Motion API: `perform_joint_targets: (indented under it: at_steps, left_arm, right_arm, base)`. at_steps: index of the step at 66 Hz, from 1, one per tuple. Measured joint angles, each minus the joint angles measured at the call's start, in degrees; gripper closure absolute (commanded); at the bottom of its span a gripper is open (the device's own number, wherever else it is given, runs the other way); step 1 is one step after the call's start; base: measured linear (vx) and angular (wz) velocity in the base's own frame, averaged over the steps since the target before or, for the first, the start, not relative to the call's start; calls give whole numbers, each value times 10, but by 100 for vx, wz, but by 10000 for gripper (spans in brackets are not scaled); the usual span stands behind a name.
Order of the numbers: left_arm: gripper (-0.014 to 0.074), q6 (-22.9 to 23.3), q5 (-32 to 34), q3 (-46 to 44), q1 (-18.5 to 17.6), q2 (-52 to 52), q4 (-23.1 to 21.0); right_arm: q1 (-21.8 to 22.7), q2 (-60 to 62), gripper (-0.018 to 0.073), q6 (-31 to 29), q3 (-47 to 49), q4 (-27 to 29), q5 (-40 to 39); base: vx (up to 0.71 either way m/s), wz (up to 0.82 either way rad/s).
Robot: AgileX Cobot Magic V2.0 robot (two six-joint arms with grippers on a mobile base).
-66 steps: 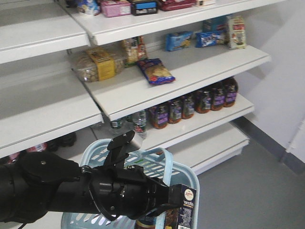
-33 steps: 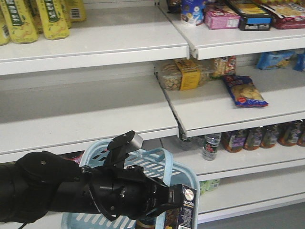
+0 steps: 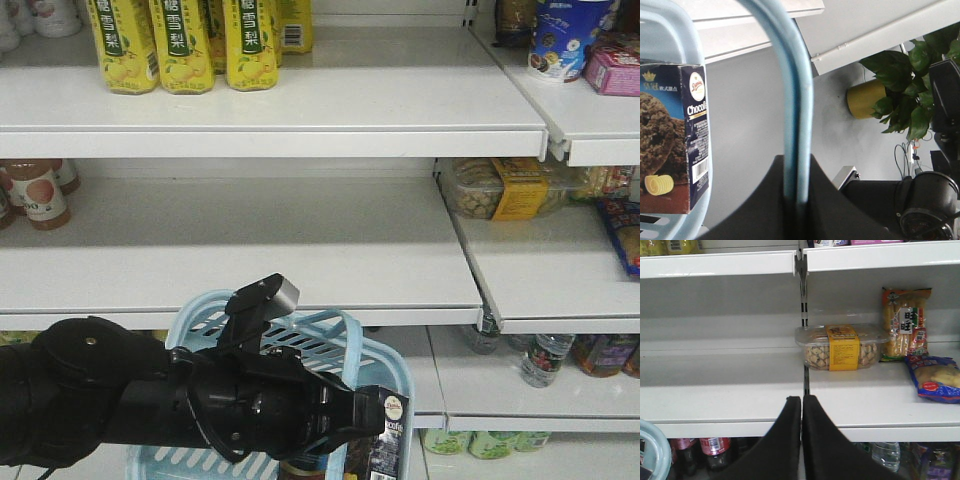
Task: Left arm holds basket, right arm returns cookies
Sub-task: 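Drive up to the snack shelf with the basket in the left gripper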
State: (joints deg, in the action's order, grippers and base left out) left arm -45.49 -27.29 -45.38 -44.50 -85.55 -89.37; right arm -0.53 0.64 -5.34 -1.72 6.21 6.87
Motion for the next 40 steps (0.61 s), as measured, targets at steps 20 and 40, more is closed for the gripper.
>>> perform_joint_targets:
  at_steps: [20, 40]
  left_arm:
    - [603, 0, 0, 0, 0, 0, 0]
    - [603, 0, 0, 0, 0, 0, 0]
  right_arm:
    - [0, 0, 568, 0, 0, 0, 0]
    - [0, 0, 568, 0, 0, 0, 0]
  base:
    - [9, 12]
    - [9, 1]
